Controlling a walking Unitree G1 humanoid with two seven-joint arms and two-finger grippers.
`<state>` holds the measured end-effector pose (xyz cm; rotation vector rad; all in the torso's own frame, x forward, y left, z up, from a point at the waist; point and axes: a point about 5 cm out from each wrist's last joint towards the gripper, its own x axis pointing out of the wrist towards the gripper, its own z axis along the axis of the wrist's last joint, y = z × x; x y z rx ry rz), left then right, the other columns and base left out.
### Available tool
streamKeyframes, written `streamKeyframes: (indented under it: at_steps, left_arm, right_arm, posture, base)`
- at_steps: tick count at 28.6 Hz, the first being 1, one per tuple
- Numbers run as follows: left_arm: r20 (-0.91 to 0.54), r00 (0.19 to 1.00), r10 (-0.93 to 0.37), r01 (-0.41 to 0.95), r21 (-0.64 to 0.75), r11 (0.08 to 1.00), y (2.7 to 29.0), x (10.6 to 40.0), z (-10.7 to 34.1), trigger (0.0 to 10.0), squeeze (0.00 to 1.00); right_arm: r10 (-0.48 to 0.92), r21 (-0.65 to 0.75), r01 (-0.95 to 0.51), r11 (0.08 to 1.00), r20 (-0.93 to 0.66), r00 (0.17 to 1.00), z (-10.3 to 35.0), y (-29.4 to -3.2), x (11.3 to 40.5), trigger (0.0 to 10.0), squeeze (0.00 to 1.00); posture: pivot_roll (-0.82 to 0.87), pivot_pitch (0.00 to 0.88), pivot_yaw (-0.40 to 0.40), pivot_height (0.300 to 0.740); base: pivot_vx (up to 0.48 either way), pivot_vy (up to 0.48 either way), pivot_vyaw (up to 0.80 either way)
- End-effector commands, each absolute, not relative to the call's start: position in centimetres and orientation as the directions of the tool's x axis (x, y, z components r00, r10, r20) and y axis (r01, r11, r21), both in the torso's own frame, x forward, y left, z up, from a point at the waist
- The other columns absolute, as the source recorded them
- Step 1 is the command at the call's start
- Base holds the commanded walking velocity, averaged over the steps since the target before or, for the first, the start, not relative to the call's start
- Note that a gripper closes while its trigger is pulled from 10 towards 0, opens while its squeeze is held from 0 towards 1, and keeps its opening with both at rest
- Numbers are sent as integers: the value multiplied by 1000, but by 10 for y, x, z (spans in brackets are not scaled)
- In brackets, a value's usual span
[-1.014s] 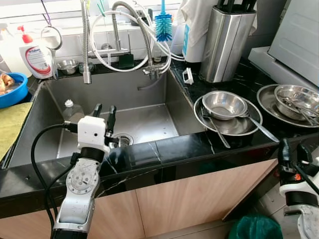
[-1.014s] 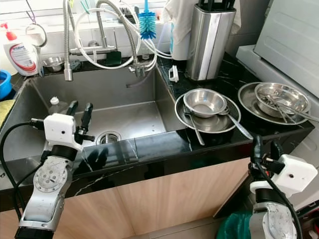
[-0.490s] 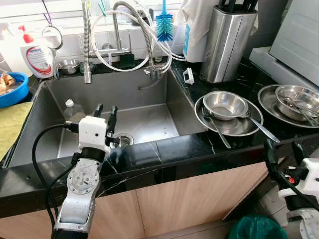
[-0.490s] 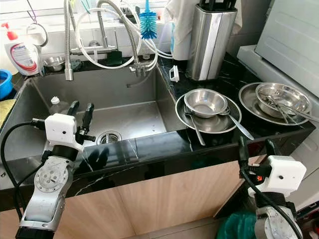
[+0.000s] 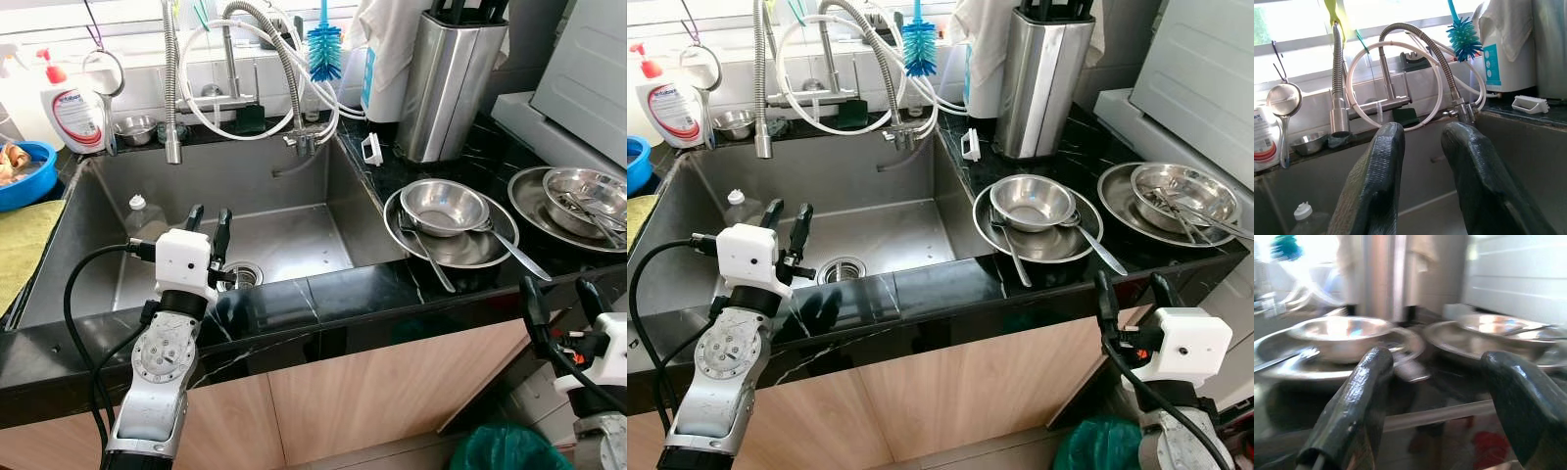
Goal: Kitchen organization
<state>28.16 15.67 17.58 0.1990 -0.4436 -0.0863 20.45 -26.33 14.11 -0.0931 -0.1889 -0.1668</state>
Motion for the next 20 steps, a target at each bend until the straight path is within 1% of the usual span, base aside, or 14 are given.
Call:
streamKeyframes:
  at_steps: [1,11,14,16,17,19,20]
  left_arm:
    - [418,897,-145,47,236,971,155,281,176,10000,0]
    - [421,896,-139,38,239,970,157,281,177,10000,0]
    - [427,895,-132,29,239,971,158,281,178,10000,0]
    - [430,893,-130,26,239,971,158,281,179,10000,0]
    - [432,892,-129,25,239,971,158,281,179,10000,0]
    - [434,892,-129,24,240,970,158,281,179,10000,0]
    - [435,891,-129,23,240,970,158,281,180,10000,0]
  right_arm:
    - [-187,-63,202,977,194,963,139,-269,204,10000,0]
    - [-201,-13,208,978,197,960,135,-270,214,10000,0]
    - [-174,14,176,984,225,959,138,-264,219,10000,0]
    - [-181,53,174,983,242,953,141,-262,221,10000,0]
    - [-197,102,177,979,252,947,144,-262,222,10000,0]
    - [-205,135,175,975,259,944,147,-260,223,10000,0]
    - [-217,187,171,967,265,939,149,-258,224,10000,0]
  posture:
    - [-97,0,9,740]
    - [-92,0,8,740]
    - [-86,0,7,740]
    - [-86,0,7,740]
    - [-85,0,7,740]
    - [-85,0,7,740]
    - [-87,0,7,740]
  base:
    - [0,0,0]
    - [0,0,0]
    - [0,0,0]
    - [0,0,0]
    - [0,0,0]
    - [0,0,0]
    - [0,0,0]
